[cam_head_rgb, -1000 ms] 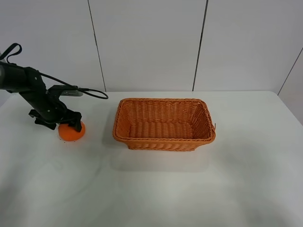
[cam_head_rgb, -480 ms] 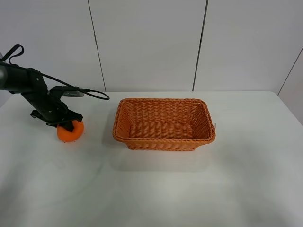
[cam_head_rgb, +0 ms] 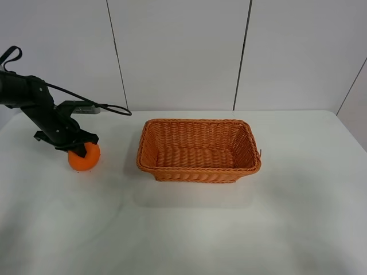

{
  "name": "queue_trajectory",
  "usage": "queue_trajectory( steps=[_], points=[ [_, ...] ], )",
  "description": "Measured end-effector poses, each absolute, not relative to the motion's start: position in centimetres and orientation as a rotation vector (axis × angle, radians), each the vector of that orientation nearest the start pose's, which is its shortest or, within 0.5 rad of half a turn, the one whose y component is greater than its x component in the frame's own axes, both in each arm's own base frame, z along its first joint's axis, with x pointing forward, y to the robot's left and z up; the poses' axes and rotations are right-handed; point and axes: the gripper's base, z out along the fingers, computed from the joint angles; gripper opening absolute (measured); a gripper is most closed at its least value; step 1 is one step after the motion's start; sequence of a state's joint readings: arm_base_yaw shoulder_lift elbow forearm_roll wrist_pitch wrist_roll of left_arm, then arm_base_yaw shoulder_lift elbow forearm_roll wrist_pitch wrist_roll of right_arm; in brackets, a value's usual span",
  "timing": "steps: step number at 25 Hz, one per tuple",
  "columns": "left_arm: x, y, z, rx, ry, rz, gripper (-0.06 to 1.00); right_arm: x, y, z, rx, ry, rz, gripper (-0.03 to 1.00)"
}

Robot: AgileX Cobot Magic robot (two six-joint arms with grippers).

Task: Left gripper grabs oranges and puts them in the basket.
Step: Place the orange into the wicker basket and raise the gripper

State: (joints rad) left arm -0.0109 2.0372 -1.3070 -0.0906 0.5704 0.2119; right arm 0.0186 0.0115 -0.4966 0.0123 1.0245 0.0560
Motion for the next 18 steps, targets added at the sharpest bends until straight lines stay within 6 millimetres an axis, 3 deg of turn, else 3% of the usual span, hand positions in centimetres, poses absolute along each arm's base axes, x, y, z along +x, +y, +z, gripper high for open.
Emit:
queue_trajectory(
  steps=[4,8,12,13,18],
  points=[
    [40.0,-1.5,17.2,0.198,2.727,-0.074,0.22,-0.1,0.1,27.9,0.038,2.023,0.062,0.69],
    [38.9,-3.6,21.2,0.265,2.649,-0.096,0.22,-0.1,0.1,27.9,0.038,2.023,0.062,0.69],
    [37.0,-7.6,24.7,0.405,2.576,-0.138,0.22,-0.1,0.1,27.9,0.038,2.023,0.062,0.69],
    [37.0,-7.6,24.7,0.405,2.576,-0.138,0.22,-0.1,0.1,27.9,0.038,2.023,0.062,0.69],
    [36.4,-13.3,27.4,0.571,2.498,-0.209,0.22,-0.1,0.1,27.9,0.038,2.023,0.062,0.69]
  ],
)
